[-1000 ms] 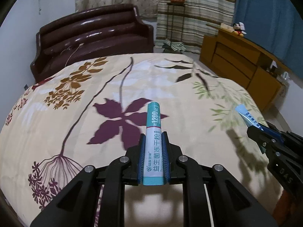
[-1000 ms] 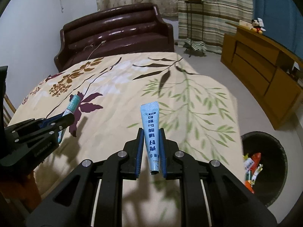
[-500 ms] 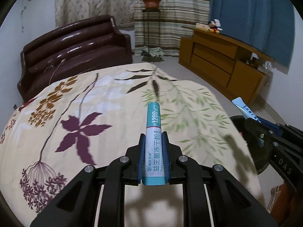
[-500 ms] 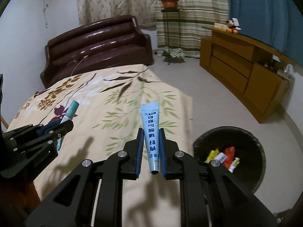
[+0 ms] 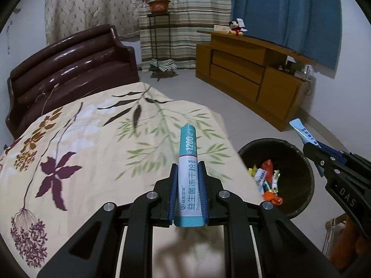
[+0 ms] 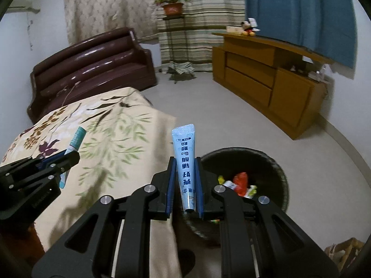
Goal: Collect trash
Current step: 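Carry the white-teal and light-blue tubes over the bin, then open both tools to drop the two tubes into the bin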
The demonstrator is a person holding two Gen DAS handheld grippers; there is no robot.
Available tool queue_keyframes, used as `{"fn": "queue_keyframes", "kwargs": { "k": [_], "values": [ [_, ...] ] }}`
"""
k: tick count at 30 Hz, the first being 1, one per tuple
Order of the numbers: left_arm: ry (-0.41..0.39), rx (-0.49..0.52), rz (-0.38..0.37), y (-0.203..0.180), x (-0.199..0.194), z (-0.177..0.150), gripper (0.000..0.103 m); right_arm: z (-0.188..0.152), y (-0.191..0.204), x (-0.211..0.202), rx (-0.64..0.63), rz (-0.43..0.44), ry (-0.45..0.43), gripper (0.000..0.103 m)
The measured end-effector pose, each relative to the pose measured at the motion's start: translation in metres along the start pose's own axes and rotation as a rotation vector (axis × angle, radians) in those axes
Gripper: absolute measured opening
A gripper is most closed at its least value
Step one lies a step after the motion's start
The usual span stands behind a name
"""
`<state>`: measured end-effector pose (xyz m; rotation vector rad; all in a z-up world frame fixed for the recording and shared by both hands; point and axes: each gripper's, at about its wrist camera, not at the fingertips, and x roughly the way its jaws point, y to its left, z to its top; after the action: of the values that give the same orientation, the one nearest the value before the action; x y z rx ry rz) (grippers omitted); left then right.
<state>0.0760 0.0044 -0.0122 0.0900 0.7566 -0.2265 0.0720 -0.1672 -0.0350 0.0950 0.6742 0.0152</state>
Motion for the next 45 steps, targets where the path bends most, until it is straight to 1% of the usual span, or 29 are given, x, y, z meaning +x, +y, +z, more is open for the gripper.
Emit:
{"fn": "queue_keyframes", "kwargs": {
  "k": [8, 14, 18, 33, 45],
  "values": [
    [-0.003, 0.042, -0.045, -0.035, 0.015, 0.009, 0.018, -0.005, -0.038, 0.001, 0.054, -0.076, -0.003, 0.016],
    [-0.005, 0.076, -0.084, -0.063, 0.025, 0.014, 0.018, -0.009, -0.056, 0.004, 0.075, -0.123, -0.003, 0.016],
    [-0.003, 0.106, -0.094, -0.08, 0.033, 0.017, 0.018, -0.01, -0.066, 0.008, 0.082, -0.147, 0.0, 0.016],
    [0.012, 0.153, -0.102, -0.12, 0.065, 0.026, 0.018, -0.012, -0.096, 0.022, 0.132, -0.172, 0.007, 0.016],
    [0.024, 0.176, -0.09, -0.13, 0.081, 0.028, 0.018, -0.01, -0.108, 0.039, 0.154, -0.173, 0.025, 0.017]
  ]
}}
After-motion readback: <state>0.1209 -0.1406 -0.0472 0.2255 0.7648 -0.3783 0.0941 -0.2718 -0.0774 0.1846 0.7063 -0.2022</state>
